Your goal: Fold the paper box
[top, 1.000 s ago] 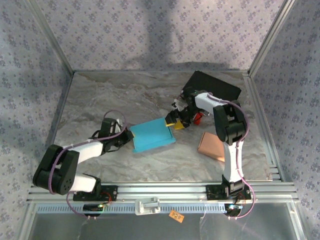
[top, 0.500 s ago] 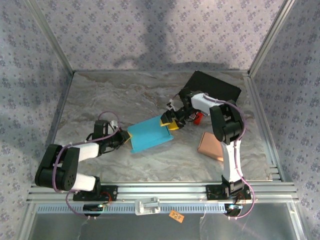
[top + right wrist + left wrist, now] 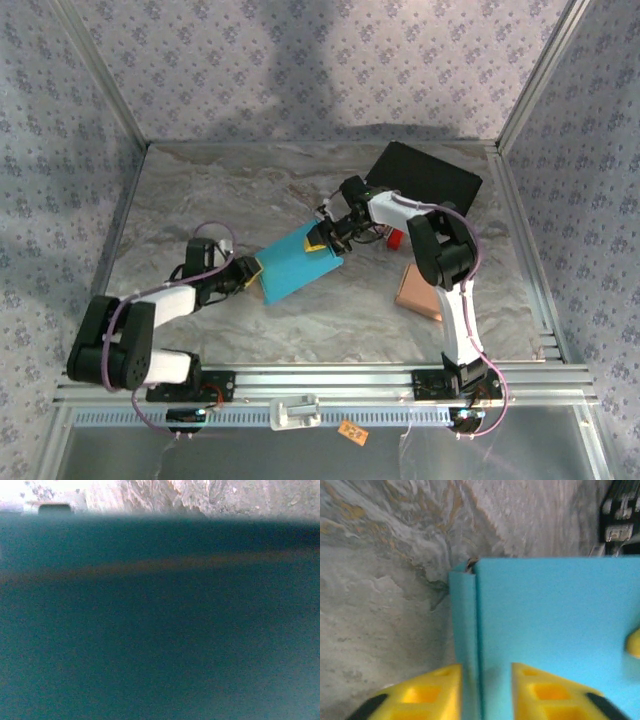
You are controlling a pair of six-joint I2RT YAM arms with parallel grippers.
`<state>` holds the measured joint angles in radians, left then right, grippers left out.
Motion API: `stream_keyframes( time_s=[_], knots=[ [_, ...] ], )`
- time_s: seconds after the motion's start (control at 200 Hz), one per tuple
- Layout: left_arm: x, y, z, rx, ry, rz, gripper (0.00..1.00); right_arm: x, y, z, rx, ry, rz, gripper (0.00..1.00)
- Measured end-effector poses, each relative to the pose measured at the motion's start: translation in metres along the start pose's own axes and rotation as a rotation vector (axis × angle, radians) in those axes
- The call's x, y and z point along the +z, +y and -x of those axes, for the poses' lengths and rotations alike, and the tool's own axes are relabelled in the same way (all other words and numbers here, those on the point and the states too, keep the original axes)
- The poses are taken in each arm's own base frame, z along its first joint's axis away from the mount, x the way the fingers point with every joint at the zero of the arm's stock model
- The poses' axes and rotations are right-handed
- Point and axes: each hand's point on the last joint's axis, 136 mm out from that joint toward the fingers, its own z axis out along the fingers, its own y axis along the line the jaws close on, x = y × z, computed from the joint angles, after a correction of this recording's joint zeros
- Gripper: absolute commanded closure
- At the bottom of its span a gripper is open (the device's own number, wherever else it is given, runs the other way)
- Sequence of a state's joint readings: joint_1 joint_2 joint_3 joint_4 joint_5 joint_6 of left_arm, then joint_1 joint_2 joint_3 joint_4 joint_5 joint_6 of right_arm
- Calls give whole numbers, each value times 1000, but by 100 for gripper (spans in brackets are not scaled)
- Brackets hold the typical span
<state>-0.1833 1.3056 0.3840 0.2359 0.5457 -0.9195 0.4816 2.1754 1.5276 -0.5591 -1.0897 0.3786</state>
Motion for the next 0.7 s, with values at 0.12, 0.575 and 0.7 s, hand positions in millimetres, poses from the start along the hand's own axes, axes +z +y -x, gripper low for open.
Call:
stream_keyframes(
  time_s=[0.12, 0.575, 0.7],
  knots=[
    [-29, -49, 29, 97, -128, -38, 44, -7, 6, 1, 94, -28, 17, 61],
    [-55, -192, -76, 1233, -17, -36, 42, -59, 21, -11, 642, -85, 44, 66],
    [-52, -174, -95, 1480, 54, 29, 41, -66, 18, -24, 767, -73, 55, 67]
  ],
)
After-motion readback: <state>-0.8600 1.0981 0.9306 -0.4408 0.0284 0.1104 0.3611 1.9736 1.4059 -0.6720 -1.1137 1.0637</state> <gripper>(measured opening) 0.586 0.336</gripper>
